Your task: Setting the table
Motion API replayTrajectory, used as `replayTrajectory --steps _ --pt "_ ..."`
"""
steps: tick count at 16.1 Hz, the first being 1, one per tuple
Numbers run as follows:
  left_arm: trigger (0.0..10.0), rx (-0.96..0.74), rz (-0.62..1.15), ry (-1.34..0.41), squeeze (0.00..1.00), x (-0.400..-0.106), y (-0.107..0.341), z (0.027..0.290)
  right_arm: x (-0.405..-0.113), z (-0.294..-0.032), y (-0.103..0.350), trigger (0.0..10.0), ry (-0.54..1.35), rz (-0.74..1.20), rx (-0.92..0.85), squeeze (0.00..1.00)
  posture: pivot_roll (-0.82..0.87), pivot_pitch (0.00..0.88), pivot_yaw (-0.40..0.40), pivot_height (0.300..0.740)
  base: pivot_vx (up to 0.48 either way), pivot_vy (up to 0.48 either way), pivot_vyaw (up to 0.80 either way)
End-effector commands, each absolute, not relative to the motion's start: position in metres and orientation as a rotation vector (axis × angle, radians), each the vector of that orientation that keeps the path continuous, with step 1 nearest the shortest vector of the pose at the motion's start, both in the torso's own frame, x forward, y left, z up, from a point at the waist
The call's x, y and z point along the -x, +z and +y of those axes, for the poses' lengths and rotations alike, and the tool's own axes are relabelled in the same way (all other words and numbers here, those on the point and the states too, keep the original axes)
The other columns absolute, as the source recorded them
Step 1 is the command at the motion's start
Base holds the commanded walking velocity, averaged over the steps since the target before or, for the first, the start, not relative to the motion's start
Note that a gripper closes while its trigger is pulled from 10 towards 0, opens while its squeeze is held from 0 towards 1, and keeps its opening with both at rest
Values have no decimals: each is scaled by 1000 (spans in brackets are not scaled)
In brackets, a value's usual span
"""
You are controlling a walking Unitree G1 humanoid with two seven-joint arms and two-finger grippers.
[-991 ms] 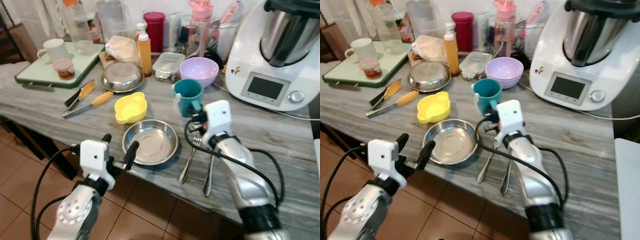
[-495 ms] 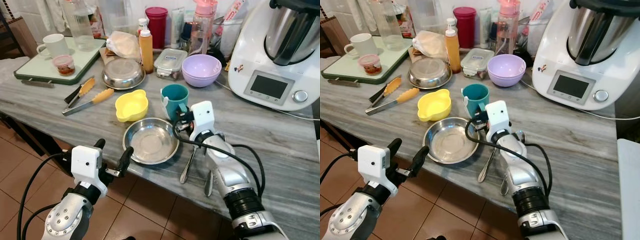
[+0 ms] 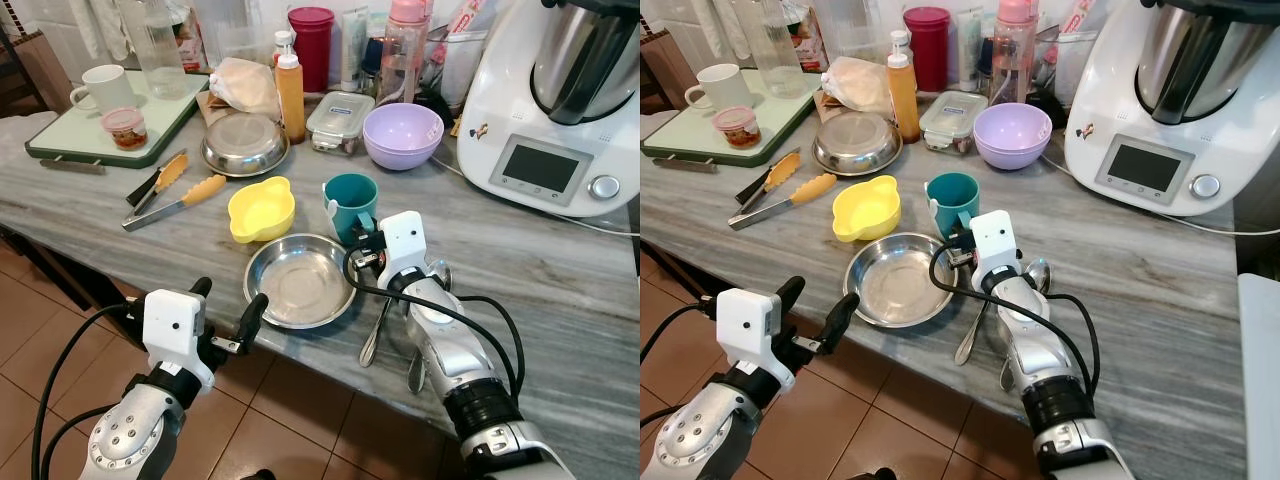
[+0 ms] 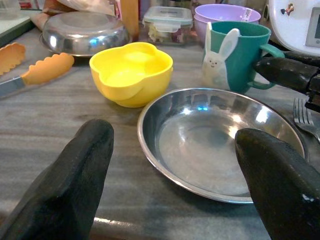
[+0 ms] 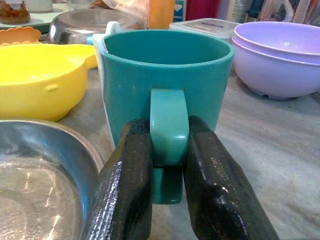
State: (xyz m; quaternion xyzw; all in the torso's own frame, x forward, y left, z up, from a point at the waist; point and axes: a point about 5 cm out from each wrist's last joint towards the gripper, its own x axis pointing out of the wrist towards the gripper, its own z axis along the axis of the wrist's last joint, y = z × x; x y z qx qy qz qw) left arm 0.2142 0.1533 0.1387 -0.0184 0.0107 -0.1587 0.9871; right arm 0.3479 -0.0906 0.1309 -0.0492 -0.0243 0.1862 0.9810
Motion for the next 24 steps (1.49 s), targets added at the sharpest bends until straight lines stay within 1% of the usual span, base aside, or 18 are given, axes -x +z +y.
replayTrajectory --steps 1,2,3,4,5,6,7,8,9,10,11,18,19,20,21,22,23,24 --pt "10000 30 21 -326 0 -214 141 153 -350 -89 131 10000 371 -49 106 1000 -46 137 51 740 0 0 0" --pt "10000 35 20 -336 0 -214 141 151 -350 -90 130 10000 368 -40 105 1000 -48 134 49 740 0 0 0" --pt "10000 38 24 -350 0 -215 141 149 -350 -90 129 10000 366 -40 110 949 -48 134 49 740 0 0 0" --pt "10000 38 25 -358 0 -215 141 148 -351 -91 129 9882 365 -40 113 459 -50 134 48 740 0 0 0" --pt "10000 48 22 -369 0 -215 142 146 -352 -93 130 0 357 -47 102 0 -54 132 48 740 0 0 0" --pt "10000 48 13 -410 0 -215 143 142 -352 -94 129 0 351 -43 106 0 -55 129 47 740 0 0 0" --pt "10000 62 27 -467 0 -212 142 137 -353 -94 129 1529 338 -39 125 0 -56 125 45 740 0 0 0" --pt "10000 80 41 -513 0 -209 140 133 -354 -93 128 8980 339 -30 124 0 -56 122 43 740 0 0 0" --pt "10000 87 44 -516 0 -208 139 132 -354 -91 128 8314 350 -31 115 0 -56 118 42 740 0 0 0" --pt "10000 87 44 -516 0 -208 139 132 -354 -91 128 8314 350 -31 115 0 -56 118 42 740 0 0 0" --pt "10000 86 56 -509 0 -211 137 134 -354 -88 126 10000 357 -30 124 0 -62 100 34 740 0 0 0" --pt "10000 80 60 -504 0 -220 133 136 -357 -88 122 10000 320 -1 101 0 -75 29 49 740 0 0 -350" --pt "10000 80 56 -506 0 -222 134 135 -357 -87 122 2706 324 -4 104 0 -77 22 51 740 0 0 0" --pt "10000 84 54 -508 0 -224 134 134 -357 -86 123 0 327 -7 97 0 -82 15 54 740 0 0 0" --pt "10000 86 54 -509 0 -224 134 133 -357 -85 123 0 326 -8 96 0 -83 11 52 740 0 0 0" --pt "10000 88 54 -511 0 -225 134 132 -358 -84 124 9412 324 -7 97 0 -83 11 52 740 0 0 0" --pt "10000 90 54 -512 0 -225 133 132 -358 -84 124 10000 322 -7 98 0 -86 9 51 740 0 0 0" --pt "10000 92 54 -515 0 -225 133 131 -358 -84 124 10000 318 -8 85 0 -86 6 47 740 0 0 0"
